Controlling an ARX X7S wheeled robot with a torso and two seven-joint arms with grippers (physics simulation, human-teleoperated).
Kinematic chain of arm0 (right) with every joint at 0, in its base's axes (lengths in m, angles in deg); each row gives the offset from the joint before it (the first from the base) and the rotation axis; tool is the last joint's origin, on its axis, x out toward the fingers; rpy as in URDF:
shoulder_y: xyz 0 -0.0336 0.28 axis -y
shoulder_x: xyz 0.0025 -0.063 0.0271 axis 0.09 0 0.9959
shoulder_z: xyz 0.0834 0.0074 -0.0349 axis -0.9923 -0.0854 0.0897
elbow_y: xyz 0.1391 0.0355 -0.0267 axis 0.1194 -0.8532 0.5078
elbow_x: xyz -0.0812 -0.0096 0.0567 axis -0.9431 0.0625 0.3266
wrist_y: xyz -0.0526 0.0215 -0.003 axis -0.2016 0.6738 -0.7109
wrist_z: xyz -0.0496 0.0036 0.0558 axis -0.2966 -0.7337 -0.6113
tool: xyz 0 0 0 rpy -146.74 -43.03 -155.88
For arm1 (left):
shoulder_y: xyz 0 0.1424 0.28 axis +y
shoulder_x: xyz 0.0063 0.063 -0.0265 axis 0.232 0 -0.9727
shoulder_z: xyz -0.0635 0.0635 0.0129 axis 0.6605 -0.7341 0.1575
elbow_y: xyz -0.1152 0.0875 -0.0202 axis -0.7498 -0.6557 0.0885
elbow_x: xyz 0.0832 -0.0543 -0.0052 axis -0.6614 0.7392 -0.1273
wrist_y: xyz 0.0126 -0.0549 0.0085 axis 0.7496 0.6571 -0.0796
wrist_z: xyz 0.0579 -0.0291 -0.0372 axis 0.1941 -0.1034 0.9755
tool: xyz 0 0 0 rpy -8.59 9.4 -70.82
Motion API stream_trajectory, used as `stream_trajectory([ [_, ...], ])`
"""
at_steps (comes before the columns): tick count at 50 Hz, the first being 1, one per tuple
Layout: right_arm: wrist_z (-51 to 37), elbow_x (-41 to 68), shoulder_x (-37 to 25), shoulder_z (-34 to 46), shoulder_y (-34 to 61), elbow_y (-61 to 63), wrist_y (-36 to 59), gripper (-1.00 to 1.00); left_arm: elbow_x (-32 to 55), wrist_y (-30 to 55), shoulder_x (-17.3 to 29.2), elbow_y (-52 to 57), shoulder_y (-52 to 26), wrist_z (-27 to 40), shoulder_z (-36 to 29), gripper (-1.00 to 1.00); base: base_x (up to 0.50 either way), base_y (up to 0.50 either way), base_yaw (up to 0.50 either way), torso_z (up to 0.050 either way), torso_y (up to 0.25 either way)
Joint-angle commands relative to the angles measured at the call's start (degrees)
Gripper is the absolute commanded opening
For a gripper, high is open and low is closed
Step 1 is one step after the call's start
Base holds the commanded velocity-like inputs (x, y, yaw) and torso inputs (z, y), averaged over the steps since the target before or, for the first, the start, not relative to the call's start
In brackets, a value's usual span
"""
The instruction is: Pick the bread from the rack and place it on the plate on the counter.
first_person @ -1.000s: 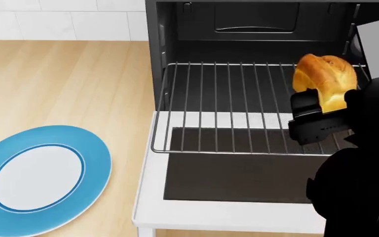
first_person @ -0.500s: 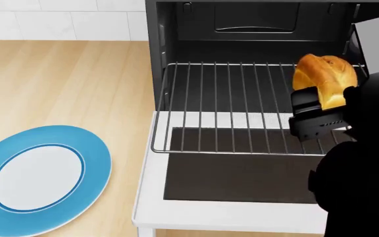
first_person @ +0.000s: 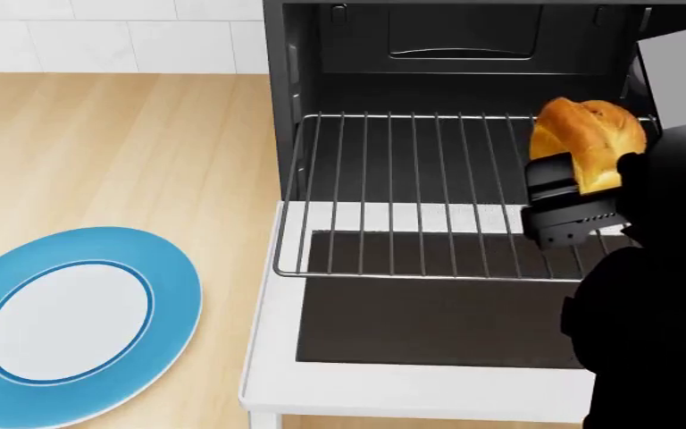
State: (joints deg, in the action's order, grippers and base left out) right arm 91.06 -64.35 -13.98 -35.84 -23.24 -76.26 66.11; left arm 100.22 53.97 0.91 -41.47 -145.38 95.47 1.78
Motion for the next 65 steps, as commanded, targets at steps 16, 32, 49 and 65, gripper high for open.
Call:
stream_trajectory([
  [16,-2.0,1.32,1.7,-2.43,0.84,-4.05,-2.05,1.0,-0.73,-0.22,-0.5,0.08,-0.75,-1.78,0.27,1.0,0.0,0.0,0.0,0.0,0.0],
  [32,-2.46,2.0,1.95,-3.23,1.27,-3.07,-0.47,-1.0,-0.76,-1.03,0.28,0.21,-0.39,-1.59,0.19,1.0,0.0,0.0,0.0,0.0,0.0],
  [49,5.83,-2.16,3.28,3.81,2.16,13.12,8.08,-1.0,-1.11,-2.28,1.86,1.1,1.55,-2.17,1.18,1.0,0.0,0.0,0.0,0.0,0.0],
  [65,17.64,-8.68,4.52,18.97,-1.27,26.01,19.08,-1.0,-1.42,-3.78,4.05,2.21,3.75,-3.12,3.19,1.0,0.0,0.0,0.0,0.0,0.0],
])
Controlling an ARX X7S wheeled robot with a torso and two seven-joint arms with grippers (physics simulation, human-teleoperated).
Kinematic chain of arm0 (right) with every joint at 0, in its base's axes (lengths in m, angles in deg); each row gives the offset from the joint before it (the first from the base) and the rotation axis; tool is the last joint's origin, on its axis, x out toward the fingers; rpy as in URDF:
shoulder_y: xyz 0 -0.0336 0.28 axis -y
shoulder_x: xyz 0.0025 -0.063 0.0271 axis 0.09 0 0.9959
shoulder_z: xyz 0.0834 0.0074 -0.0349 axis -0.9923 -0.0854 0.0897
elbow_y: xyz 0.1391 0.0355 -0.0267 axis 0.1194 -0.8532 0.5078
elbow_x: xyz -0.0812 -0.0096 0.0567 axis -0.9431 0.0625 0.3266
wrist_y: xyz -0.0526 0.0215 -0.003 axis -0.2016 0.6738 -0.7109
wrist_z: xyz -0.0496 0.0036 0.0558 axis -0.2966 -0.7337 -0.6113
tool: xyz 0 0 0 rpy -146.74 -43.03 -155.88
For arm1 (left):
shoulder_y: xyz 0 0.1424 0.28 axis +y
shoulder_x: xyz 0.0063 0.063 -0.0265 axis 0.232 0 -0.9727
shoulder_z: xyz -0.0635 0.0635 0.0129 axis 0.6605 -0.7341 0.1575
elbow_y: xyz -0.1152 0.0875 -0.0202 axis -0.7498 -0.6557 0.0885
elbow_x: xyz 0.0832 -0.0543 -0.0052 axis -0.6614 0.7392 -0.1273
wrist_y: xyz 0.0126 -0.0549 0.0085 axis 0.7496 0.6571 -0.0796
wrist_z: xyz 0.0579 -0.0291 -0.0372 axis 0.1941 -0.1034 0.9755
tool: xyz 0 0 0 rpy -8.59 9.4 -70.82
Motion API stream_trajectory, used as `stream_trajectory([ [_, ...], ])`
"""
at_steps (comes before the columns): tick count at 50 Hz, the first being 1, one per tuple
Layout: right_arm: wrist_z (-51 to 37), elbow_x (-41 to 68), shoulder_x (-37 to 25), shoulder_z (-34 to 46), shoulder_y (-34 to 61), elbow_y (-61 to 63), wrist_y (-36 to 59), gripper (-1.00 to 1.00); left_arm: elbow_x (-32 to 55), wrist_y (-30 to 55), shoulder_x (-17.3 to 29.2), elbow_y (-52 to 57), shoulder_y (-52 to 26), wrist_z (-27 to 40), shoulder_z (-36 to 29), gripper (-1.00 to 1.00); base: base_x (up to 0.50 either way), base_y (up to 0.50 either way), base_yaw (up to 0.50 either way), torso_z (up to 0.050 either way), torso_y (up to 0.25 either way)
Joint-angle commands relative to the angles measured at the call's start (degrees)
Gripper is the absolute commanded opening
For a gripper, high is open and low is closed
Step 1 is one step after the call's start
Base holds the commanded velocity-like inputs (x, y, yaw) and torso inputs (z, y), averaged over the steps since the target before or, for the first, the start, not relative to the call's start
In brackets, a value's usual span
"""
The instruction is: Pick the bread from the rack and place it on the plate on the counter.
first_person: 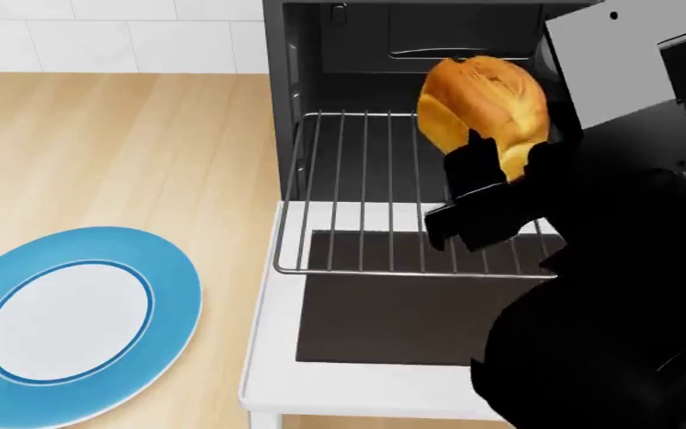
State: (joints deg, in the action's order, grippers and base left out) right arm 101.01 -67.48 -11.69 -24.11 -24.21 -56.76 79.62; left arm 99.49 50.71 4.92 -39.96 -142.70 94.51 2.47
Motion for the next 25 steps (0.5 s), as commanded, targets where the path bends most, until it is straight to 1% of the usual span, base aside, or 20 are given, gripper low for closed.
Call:
stream_trajectory([
  [1,8.46,-6.33,2.57,8.43,0.46,7.08,6.57,-1.0,-0.8,-0.63,0.17,0.82,1.33,-2.29,2.67,1.0,0.0,0.0,0.0,0.0,0.0],
  [5,14.42,-12.44,5.24,11.82,2.12,8.25,8.14,-1.0,-1.21,-1.16,0.84,1.25,2.49,-2.94,3.58,1.0,0.0,0.0,0.0,0.0,0.002],
  [7,15.39,-13.27,6.37,12.0,2.11,8.52,7.97,-1.0,-1.3,-1.23,0.95,1.28,2.64,-3.07,3.72,1.0,0.0,0.0,0.0,0.0,0.0],
  [9,14.45,-11.5,6.7,12.6,1.91,9.35,8.25,-1.0,-0.99,-1.59,1.5,1.5,2.97,-3.18,4.25,1.0,0.0,0.0,0.0,0.0,0.0],
  [18,4.62,3.11,6.78,12.91,2.66,12.59,8.41,-1.0,-0.4,-3.02,3.44,2.74,5.36,-3.46,6.34,1.0,0.0,0.0,0.0,0.0,0.0],
  [25,-12.43,24.7,6.78,14.16,2.78,13.57,8.41,-1.0,4.02,-5.27,7.87,4.21,6.54,-2.15,9.6,1.0,0.0,0.0,0.0,0.0,0.0],
])
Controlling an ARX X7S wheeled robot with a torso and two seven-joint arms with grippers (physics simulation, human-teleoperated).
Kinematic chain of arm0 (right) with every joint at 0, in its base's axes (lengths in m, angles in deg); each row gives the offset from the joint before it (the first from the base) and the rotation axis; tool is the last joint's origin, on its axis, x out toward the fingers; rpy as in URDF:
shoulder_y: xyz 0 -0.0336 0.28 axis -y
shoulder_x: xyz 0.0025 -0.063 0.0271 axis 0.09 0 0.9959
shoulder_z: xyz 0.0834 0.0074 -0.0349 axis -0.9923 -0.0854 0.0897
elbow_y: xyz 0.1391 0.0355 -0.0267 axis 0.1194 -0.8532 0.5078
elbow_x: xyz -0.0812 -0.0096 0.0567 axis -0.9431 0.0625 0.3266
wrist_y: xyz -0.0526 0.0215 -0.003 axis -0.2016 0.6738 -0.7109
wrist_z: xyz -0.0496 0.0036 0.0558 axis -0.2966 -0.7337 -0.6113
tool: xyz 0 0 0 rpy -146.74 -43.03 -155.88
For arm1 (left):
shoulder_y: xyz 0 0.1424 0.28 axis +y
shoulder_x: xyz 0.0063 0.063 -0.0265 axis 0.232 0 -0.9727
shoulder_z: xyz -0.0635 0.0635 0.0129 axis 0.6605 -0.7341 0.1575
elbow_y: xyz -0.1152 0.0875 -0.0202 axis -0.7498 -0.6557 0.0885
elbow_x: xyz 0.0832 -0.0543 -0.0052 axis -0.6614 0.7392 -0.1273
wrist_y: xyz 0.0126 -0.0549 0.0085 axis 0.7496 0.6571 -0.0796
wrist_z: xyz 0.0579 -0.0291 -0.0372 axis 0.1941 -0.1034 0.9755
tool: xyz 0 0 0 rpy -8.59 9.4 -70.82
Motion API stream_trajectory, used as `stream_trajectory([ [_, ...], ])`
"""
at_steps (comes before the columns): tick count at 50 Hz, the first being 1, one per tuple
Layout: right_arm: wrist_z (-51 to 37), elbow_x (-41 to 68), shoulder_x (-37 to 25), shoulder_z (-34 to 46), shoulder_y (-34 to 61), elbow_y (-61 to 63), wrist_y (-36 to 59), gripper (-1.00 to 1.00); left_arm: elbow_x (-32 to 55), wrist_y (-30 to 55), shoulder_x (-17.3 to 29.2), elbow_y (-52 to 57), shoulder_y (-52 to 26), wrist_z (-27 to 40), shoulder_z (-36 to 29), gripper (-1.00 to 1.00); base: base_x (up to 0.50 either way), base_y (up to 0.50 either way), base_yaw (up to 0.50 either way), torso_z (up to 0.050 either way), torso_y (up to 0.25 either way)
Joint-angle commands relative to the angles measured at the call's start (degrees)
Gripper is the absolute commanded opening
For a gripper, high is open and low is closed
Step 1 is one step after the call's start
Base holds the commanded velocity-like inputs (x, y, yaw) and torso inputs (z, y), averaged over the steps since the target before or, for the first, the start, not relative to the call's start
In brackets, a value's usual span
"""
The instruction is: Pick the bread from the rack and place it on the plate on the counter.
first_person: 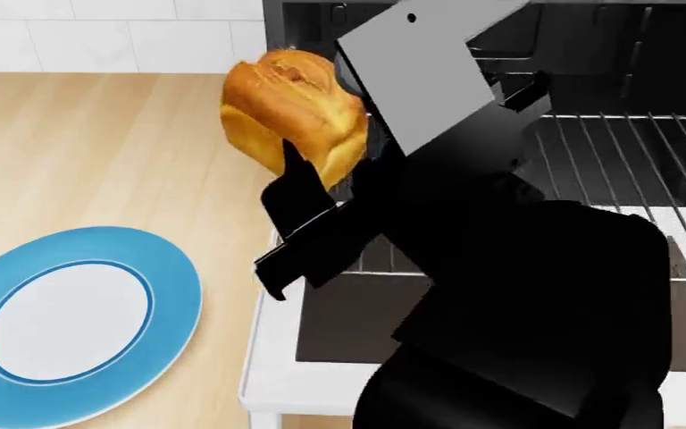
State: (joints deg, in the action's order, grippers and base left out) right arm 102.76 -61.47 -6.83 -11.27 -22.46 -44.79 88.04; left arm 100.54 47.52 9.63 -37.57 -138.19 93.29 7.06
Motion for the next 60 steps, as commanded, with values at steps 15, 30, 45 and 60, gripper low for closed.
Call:
stream_trajectory([
  [15,-66.45,83.8,-2.94,-1.25,5.79,-1.07,-0.05,-1.0,7.22,-4.23,8.8,2.83,3.76,-0.19,9.33,1.0,0.0,0.0,0.0,0.0,0.001],
  [30,-68.08,87.02,1.17,6.86,6.78,-11.72,-7.86,-1.0,7.98,-5.03,10.9,3.21,6.35,-1.52,13.41,1.0,0.0,0.0,0.0,0.0,0.0],
  [45,-70.74,91.19,1.05,14.58,7.06,-22.73,-20.53,-1.0,9.49,-5.36,12.78,4.2,12.09,-2.38,20.83,1.0,0.0,0.0,0.0,0.0,0.0],
  [60,-70.8,96.9,1.81,29.85,13.64,-41.86,-37.42,-1.0,10.23,-2.73,11.68,4.76,19.03,-3.86,30.43,1.0,0.0,0.0,0.0,0.0,0.0],
])
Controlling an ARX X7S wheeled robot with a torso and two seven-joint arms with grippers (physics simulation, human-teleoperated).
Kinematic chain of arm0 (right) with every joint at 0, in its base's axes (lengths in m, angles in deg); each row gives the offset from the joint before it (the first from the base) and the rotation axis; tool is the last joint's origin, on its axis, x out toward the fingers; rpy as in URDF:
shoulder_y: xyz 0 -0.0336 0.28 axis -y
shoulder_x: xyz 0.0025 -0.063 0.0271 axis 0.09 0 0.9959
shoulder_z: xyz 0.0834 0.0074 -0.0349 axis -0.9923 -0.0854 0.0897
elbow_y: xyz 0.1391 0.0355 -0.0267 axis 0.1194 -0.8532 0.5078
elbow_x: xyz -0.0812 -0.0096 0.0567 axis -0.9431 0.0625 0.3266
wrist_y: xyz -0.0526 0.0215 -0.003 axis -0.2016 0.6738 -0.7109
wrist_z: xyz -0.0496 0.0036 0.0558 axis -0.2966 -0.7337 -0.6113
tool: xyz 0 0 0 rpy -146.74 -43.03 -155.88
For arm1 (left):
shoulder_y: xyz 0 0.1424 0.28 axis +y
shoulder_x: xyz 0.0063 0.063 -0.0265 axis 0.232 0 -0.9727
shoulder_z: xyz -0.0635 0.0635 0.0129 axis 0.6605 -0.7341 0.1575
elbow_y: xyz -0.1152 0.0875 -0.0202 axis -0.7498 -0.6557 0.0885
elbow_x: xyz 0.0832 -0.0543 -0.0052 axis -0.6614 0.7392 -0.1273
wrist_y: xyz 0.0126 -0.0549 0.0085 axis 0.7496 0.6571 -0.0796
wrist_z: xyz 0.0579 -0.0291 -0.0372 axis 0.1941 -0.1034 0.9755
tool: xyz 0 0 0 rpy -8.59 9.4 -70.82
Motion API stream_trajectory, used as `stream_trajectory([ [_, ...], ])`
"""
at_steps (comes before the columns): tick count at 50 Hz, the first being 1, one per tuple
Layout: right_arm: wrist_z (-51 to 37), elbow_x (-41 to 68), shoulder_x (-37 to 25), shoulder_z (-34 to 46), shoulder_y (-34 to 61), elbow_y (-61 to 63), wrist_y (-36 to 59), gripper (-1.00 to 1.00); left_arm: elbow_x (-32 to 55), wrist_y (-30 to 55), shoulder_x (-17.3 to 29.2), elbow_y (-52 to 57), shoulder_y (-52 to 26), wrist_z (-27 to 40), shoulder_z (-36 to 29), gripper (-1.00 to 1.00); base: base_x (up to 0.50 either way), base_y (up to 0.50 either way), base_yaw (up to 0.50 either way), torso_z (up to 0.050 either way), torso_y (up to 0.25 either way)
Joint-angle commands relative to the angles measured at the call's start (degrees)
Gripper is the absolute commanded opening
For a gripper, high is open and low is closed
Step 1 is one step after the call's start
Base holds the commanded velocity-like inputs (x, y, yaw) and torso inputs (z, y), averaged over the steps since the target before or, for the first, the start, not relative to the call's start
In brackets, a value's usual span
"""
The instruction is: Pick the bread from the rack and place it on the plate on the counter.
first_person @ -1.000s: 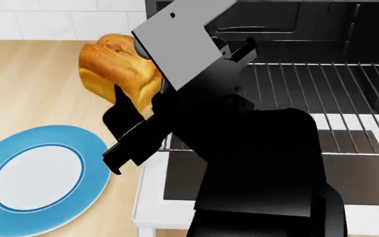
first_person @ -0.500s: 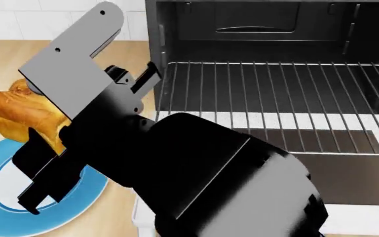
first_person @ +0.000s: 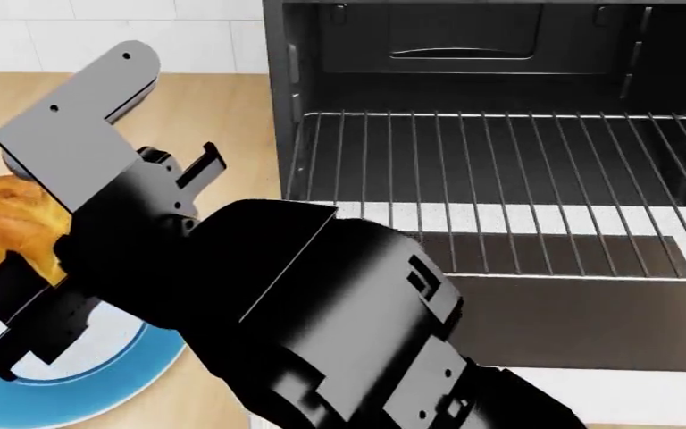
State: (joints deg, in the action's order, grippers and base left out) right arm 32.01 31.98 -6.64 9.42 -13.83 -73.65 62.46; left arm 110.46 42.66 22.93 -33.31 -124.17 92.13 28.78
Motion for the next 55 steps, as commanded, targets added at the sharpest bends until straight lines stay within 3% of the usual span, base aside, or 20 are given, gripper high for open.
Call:
stream_trajectory([
  [1,-0.24,4.27,1.55,9.96,5.46,-13.71,-12.63,-1.0,0.37,2.38,-1.74,0.51,5.42,-2.81,9.37,1.0,0.0,0.0,0.0,0.0,0.0],
  [15,-1.84,19.03,1.69,30.54,13.95,-28.27,-30.14,-1.0,0.2,3.97,-2.57,0.23,6.8,-3.77,12.32,1.0,0.0,0.0,0.0,0.0,0.0],
  [25,-2.47,33.28,1.73,47.72,19.34,-31.84,-41.86,-1.0,0.98,4.96,-2.72,0.28,8.26,-3.72,14.86,1.0,0.0,0.0,0.0,0.0,0.0],
  [50,-1.09,33.45,1.73,49.06,17.36,-31.83,-42.74,-1.0,3.0,7.22,-3.58,0.53,11.32,-3.72,20.49,1.0,0.0,0.0,0.0,0.0,0.0],
  [51,-1.18,33.68,1.73,49.0,17.39,-31.58,-43.17,1.0,2.88,7.51,-3.92,0.55,11.57,-3.81,20.85,1.0,0.0,0.0,0.0,0.0,0.0],
  [55,-1.42,34.23,1.73,49.1,17.64,-31.19,-44.38,1.0,3.01,8.13,-4.41,0.63,12.23,-3.86,21.91,1.0,0.0,0.0,0.0,0.0,0.0],
])
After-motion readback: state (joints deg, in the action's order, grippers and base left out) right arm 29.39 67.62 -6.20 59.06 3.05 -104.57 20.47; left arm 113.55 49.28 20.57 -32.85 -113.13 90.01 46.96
